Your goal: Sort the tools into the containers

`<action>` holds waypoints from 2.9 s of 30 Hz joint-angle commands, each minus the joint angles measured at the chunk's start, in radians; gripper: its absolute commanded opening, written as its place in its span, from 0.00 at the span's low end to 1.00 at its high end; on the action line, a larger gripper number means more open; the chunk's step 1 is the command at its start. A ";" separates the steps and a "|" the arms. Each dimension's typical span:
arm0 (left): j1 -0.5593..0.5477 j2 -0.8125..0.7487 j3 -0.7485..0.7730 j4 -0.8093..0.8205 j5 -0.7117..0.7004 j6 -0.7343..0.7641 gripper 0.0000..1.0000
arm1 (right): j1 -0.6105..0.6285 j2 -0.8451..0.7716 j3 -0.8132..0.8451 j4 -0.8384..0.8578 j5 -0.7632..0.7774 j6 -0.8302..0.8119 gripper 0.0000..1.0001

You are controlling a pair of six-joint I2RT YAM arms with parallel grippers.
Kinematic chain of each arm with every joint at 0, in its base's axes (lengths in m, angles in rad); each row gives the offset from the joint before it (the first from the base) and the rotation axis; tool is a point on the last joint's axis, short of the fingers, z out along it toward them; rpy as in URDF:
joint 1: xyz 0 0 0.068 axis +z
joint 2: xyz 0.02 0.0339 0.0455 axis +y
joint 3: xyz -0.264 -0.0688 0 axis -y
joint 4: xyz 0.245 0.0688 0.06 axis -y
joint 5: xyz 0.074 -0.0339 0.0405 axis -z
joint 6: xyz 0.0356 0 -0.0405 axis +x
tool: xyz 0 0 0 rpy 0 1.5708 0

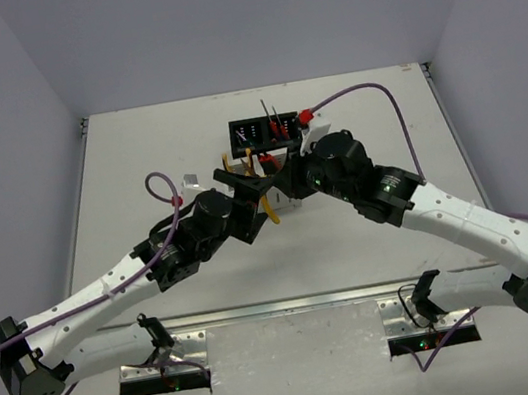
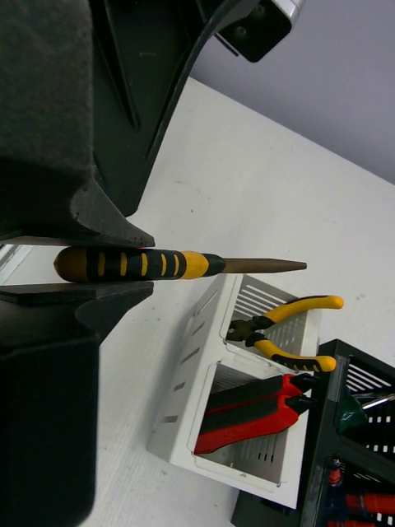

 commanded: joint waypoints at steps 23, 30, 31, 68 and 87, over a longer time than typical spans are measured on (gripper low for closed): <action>-0.006 -0.295 0.154 -0.169 -0.175 1.031 1.00 | -0.037 0.346 0.733 -0.628 -0.215 -0.584 0.00; -0.006 -0.212 0.226 -0.173 0.204 1.345 1.00 | -0.037 0.312 0.836 -0.964 -0.362 -0.752 0.00; -0.007 -0.210 0.236 -0.170 0.260 1.368 1.00 | -0.036 0.284 0.806 -0.981 -0.408 -0.778 0.00; -0.017 -0.072 0.078 0.154 0.981 1.490 0.40 | -0.024 0.209 0.643 -0.927 -1.007 -0.892 0.00; -0.017 -0.150 0.072 0.163 0.881 1.484 0.00 | -0.022 0.145 0.539 -0.710 -1.036 -0.826 0.00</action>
